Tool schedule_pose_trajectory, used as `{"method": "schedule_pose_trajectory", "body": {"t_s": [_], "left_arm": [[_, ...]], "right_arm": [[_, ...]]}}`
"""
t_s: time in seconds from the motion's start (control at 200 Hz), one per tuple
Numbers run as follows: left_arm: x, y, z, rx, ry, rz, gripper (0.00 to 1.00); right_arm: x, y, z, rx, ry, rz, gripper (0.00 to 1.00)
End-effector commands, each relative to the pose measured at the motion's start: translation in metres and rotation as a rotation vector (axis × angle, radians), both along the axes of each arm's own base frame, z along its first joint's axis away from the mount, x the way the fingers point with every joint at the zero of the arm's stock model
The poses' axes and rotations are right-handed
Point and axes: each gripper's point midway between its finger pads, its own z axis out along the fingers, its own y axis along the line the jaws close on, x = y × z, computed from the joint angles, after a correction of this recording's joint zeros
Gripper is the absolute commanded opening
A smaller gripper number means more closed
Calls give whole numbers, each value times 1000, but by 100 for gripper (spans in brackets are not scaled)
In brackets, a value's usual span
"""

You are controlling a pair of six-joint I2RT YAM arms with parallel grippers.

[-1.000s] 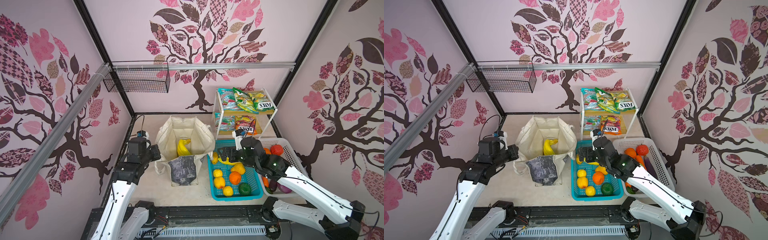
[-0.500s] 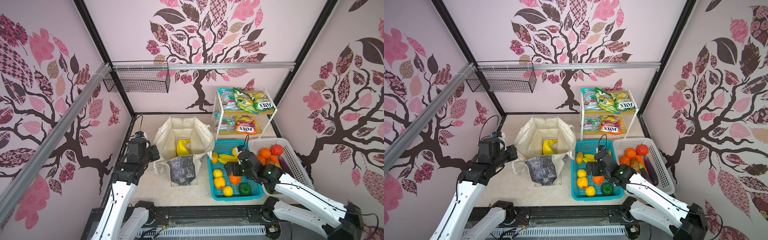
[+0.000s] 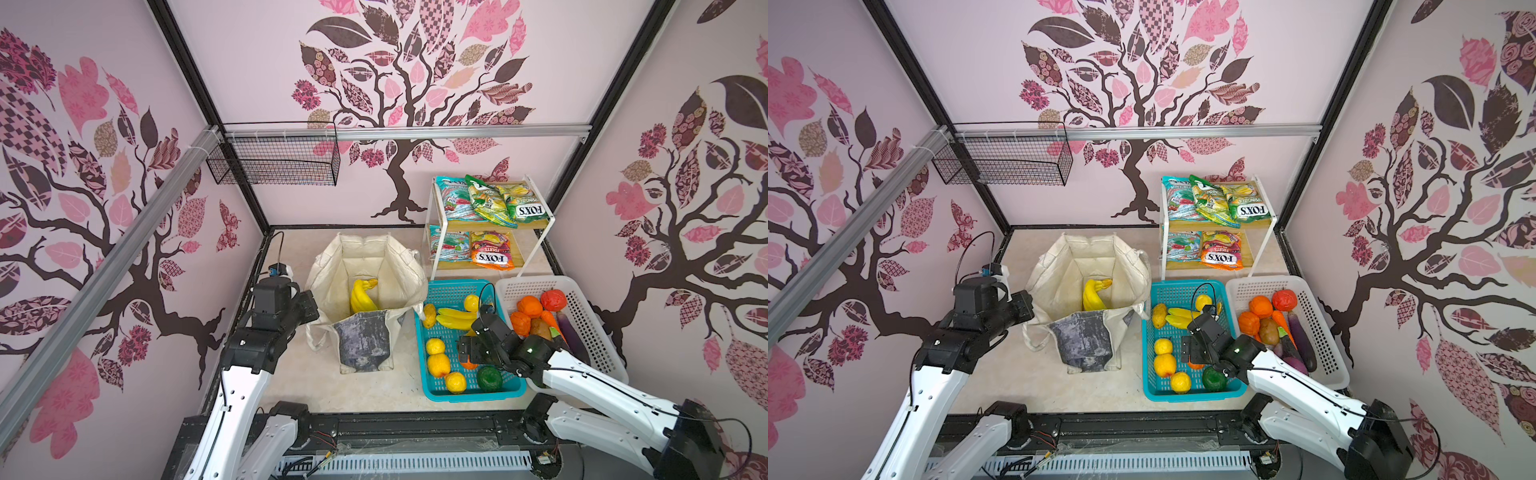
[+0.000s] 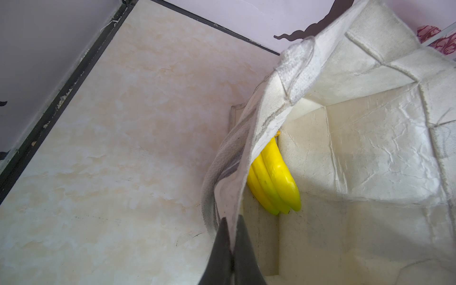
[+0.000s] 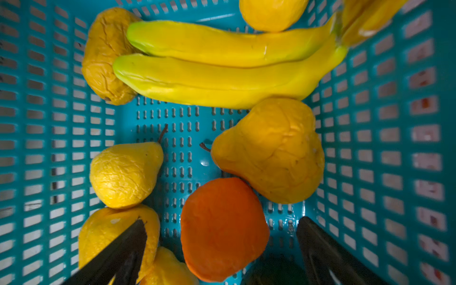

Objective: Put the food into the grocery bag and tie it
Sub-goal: 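Grasp the orange in the teal basket with the right gripper and lift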

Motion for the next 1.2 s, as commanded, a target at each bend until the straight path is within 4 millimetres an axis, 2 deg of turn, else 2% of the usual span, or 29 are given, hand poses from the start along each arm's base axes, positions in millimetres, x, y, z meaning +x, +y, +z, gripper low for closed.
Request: {"method": "schedule_pose_trajectory", "body": {"t_s": [0.0, 0.255, 0.5, 0.65, 0.72, 0.805, 0.96, 1.08, 1.195], "left_arm": [[1, 3, 4, 4, -29, 16, 0], [1, 6, 4, 11, -32, 29, 0], [0, 7, 4, 14, -36, 31, 0], [0, 8, 4, 18, -36, 36, 0], [0, 8, 4, 18, -33, 35, 0], [0, 8, 4, 20, -31, 37, 0], [-1, 10, 5, 27, -36, 43, 0], [0, 10, 4, 27, -34, 44, 0], [0, 10, 3, 30, -28, 44, 0]], "right_arm": [[1, 12, -6, 34, 32, 20, 92], [-4, 12, -34, -27, 123, 37, 86], [-3, 16, -50, -42, 150, 44, 82], [-3, 17, -53, -53, 168, 50, 70], [-2, 17, -51, -51, 158, 51, 67], [0, 16, -45, -49, 143, 51, 62], [4, 19, -24, -26, 98, 64, 58], [10, 21, 4, -2, 44, 63, 58], [18, 28, 40, 45, -32, 83, 58]]}}
